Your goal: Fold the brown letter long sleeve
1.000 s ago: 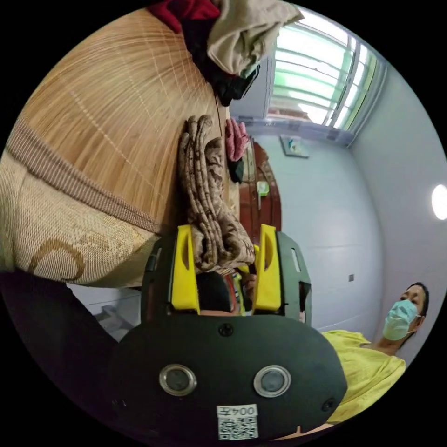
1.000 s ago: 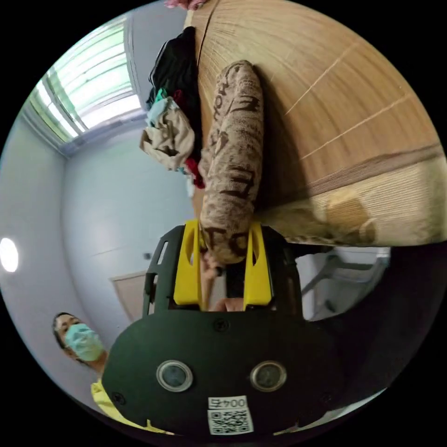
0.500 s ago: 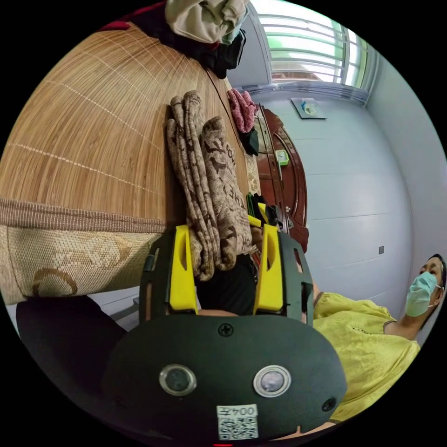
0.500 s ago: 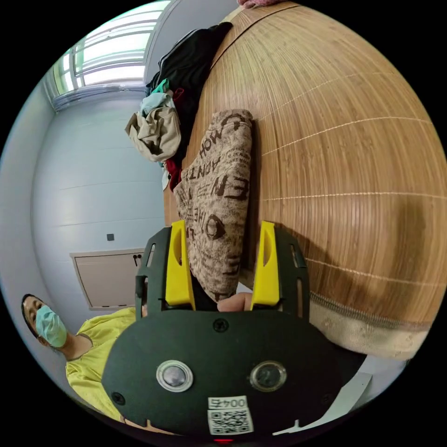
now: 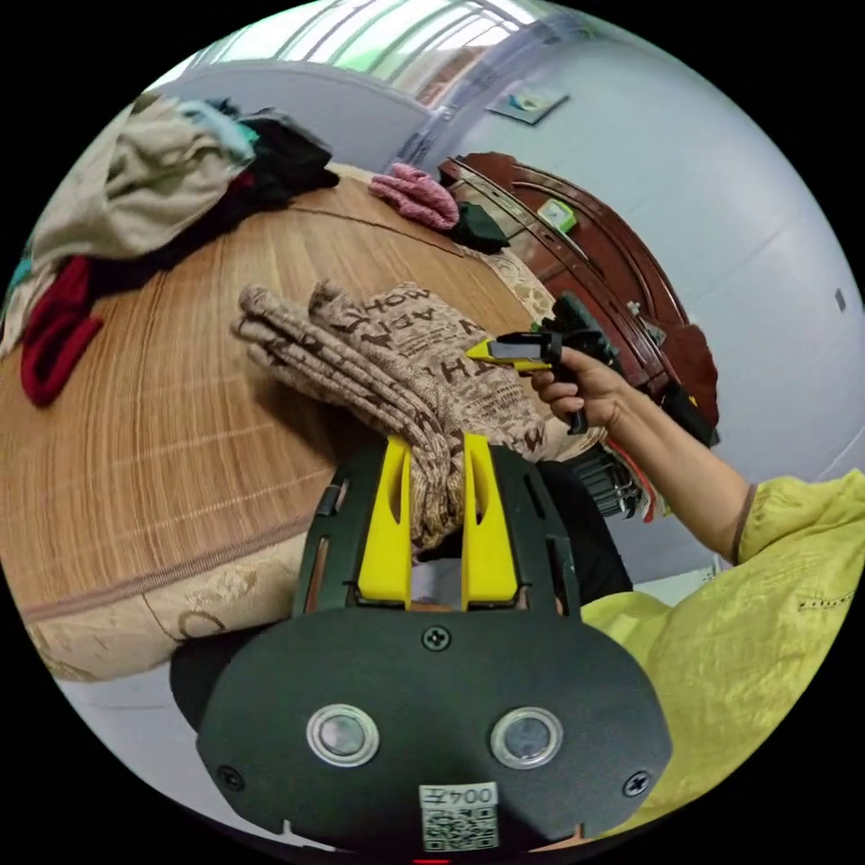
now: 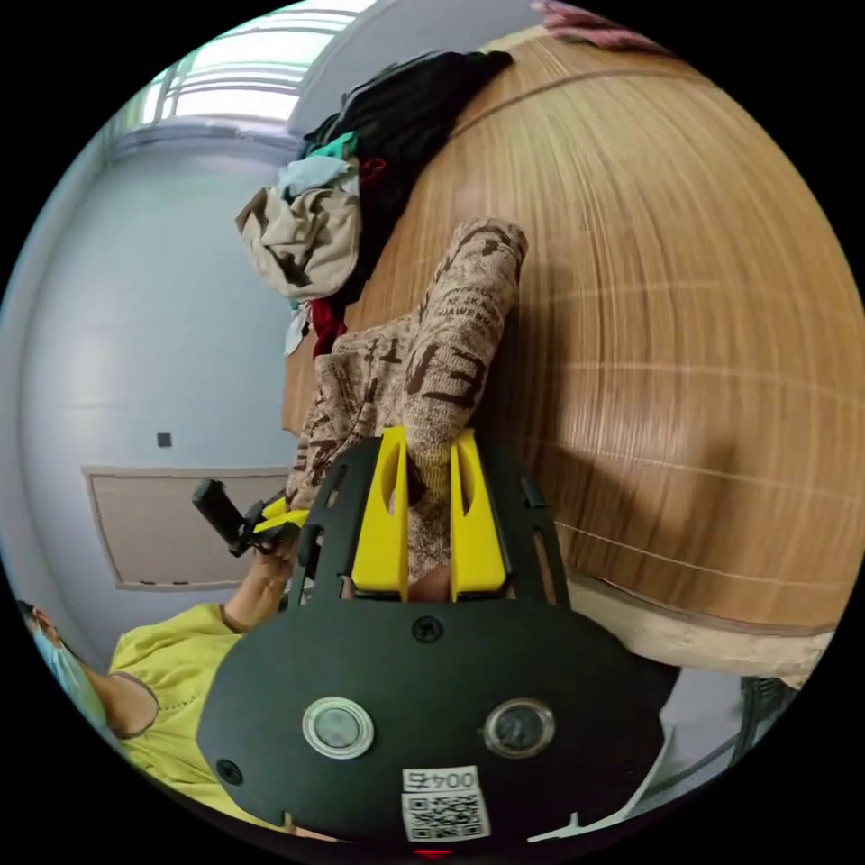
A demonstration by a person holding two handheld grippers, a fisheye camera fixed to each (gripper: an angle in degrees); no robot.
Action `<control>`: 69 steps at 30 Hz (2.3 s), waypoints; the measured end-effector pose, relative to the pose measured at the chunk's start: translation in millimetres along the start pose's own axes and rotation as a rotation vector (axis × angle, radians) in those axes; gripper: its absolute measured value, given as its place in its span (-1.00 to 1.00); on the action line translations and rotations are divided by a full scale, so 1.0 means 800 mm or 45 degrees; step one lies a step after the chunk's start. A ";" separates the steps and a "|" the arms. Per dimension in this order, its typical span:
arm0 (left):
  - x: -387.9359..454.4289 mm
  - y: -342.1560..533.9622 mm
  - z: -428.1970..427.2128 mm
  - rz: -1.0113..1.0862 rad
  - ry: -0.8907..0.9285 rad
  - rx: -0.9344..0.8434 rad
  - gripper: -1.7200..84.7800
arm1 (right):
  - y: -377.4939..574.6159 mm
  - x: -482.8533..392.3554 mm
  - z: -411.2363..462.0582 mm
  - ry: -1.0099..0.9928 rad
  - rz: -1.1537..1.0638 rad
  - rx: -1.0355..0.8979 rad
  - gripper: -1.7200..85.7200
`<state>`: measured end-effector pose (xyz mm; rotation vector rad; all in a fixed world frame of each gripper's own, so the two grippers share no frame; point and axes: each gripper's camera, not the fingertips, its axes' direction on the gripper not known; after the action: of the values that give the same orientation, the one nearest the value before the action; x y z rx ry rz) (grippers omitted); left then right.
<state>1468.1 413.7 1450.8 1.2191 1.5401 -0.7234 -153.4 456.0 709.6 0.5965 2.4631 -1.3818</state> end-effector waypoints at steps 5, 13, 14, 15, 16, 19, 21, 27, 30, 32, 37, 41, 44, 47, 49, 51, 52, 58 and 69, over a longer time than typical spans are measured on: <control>0.122 -0.086 -0.030 0.180 -0.007 0.098 -0.76 | 0.003 -0.124 -0.097 0.184 -0.182 0.098 -0.79; 0.353 -0.280 0.041 0.419 0.130 0.215 -0.75 | 0.042 -0.193 -0.309 0.492 -0.206 0.310 -0.79; 0.371 -0.294 0.053 0.439 0.137 0.214 -0.75 | 0.049 -0.196 -0.340 0.548 -0.195 0.329 -0.79; 0.407 -0.322 0.075 0.462 0.155 0.215 -0.75 | 0.052 -0.196 -0.355 0.575 -0.185 0.335 -0.79; 0.441 -0.348 0.099 0.478 0.188 0.215 -0.75 | 0.058 -0.197 -0.384 0.632 -0.164 0.344 -0.79; 0.525 -0.408 0.167 0.517 0.239 0.211 -0.74 | 0.069 -0.193 -0.448 0.776 -0.103 0.358 -0.79; 0.571 -0.436 0.209 0.531 0.256 0.198 -0.74 | 0.075 -0.185 -0.480 0.843 -0.058 0.363 -0.79; 0.677 -0.494 0.338 0.511 0.304 0.130 -0.74 | 0.086 -0.137 -0.543 0.946 0.072 0.372 -0.79; 0.702 -0.507 0.389 0.466 0.317 0.092 -0.74 | 0.087 -0.111 -0.555 0.953 0.114 0.363 -0.78; 0.713 -0.510 0.415 0.453 0.313 0.069 -0.74 | 0.088 -0.090 -0.556 0.971 0.131 0.341 -0.78; 0.726 -0.502 0.492 0.414 0.300 -0.031 -0.73 | 0.097 -0.041 -0.557 0.938 0.203 0.327 -0.78; 0.707 -0.498 0.548 0.259 0.437 -0.220 -0.73 | 0.107 -0.005 -0.562 1.003 0.265 0.334 -0.77; 0.676 -0.482 0.574 0.104 0.598 -0.314 -0.74 | 0.116 0.022 -0.568 1.027 0.369 0.356 -0.73; 0.653 -0.468 0.570 0.121 0.636 -0.359 -0.76 | 0.134 0.035 -0.581 1.049 0.490 0.406 -0.70; 0.626 -0.462 0.546 0.156 0.632 -0.350 -0.78 | 0.153 0.028 -0.599 1.030 0.541 0.512 -0.72; 0.606 -0.460 0.521 0.184 0.611 -0.332 -0.79 | 0.176 0.002 -0.613 1.060 0.529 0.694 -0.76; 0.592 -0.461 0.502 0.217 0.598 -0.322 -0.80 | 0.190 -0.022 -0.610 1.069 0.445 0.798 -0.76; 0.483 -0.435 0.364 0.340 0.382 -0.175 -0.83 | 0.207 -0.054 -0.529 1.252 0.225 0.802 -0.66; 0.235 -0.238 0.174 0.179 -0.435 -0.130 -0.90 | 0.251 -0.028 -0.569 1.132 0.393 0.907 -0.71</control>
<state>1337.2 295.0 1205.8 1.0541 1.1838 -0.7103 -49.2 933.9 803.1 2.0147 2.1347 -2.1605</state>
